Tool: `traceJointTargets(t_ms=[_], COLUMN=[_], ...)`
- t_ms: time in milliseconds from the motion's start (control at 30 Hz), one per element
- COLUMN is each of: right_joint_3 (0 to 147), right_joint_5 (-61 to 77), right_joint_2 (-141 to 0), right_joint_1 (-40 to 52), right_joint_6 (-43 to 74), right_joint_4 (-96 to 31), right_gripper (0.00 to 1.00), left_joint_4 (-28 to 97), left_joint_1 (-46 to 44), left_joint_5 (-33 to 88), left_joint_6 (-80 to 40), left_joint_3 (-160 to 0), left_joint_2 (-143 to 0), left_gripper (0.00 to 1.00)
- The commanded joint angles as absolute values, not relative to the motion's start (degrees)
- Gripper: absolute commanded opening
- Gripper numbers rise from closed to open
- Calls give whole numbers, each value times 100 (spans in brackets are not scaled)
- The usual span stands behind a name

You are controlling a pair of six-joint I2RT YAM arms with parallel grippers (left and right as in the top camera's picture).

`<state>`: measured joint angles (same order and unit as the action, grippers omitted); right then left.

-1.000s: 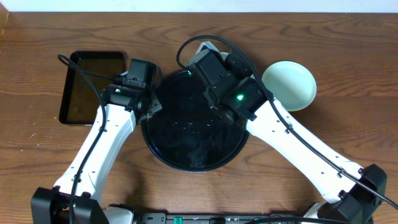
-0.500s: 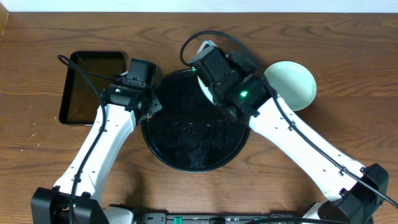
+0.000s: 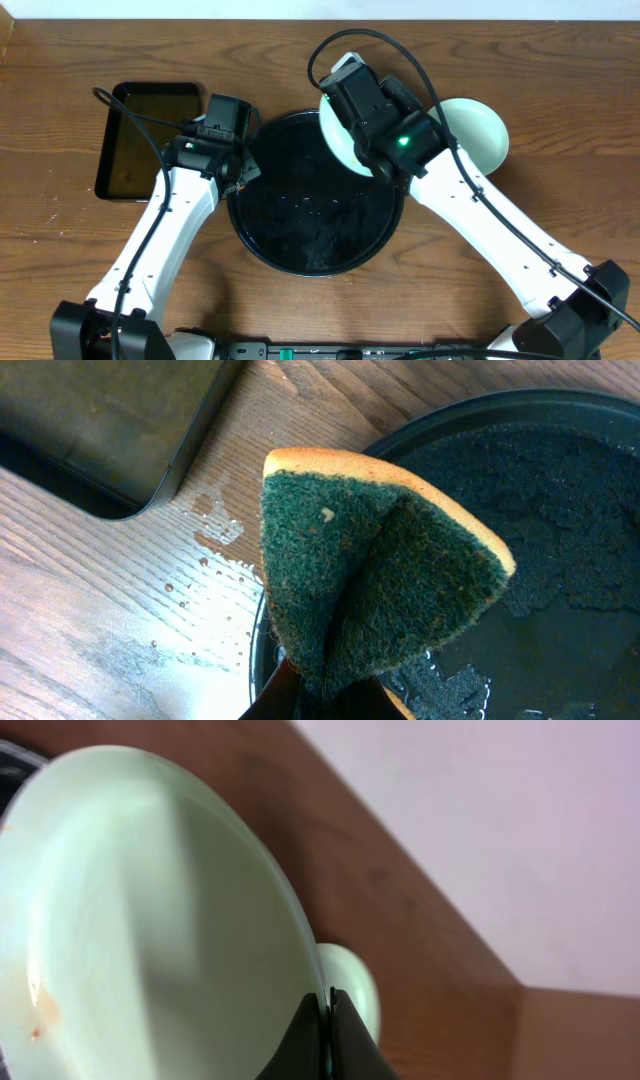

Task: Clean dirty plates on tray and stack at the side
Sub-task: 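Carry the blue plate right and set it on the plate stack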

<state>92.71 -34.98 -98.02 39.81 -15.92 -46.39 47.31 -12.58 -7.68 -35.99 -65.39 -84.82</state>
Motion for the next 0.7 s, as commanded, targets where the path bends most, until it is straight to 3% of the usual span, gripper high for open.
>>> traceJointTargets(t_ms=[0,67,167,300,367,500,667], right_joint_3=[9264,9260,9251,9240,9238,9240,9240], right_joint_5=[-2510,-3024,-2543,-3227,-3645,-5883,-6018], right_joint_2=[-9786,-9808,-9859,-9924,-10014,-10051,-10051], right_joint_1=[3944,3896,3826,3791,3868,4023,4204], right_joint_6=[-1522,-867,-1055,-596,-1444,-1682,-3092], right_joint_4=[-4762,-4718,-4748,-4703,-4735,-4134,-3269], right_gripper=[1,1,1,1,1,1,1], left_joint_4=[4713,4720,4716,4707,4687,4622,4624], left_joint_1=[-1267,-1267,-1267,-1267,-1267,-1267,-1267], left_joint_5=[-858,-836,-799,-803,-801,-801,-799], left_joint_6=[-3559,-3559,-3559,-3433,-3433,-3433,-3430], left_joint_3=[-6493,-6493,-6493,-6493,-6493,-6493,-6493], left_joint_2=[-8514,-8514,-8514,-8514,-8521,-8523,-8523], left_gripper=[8,8,8,8,8,8,8])
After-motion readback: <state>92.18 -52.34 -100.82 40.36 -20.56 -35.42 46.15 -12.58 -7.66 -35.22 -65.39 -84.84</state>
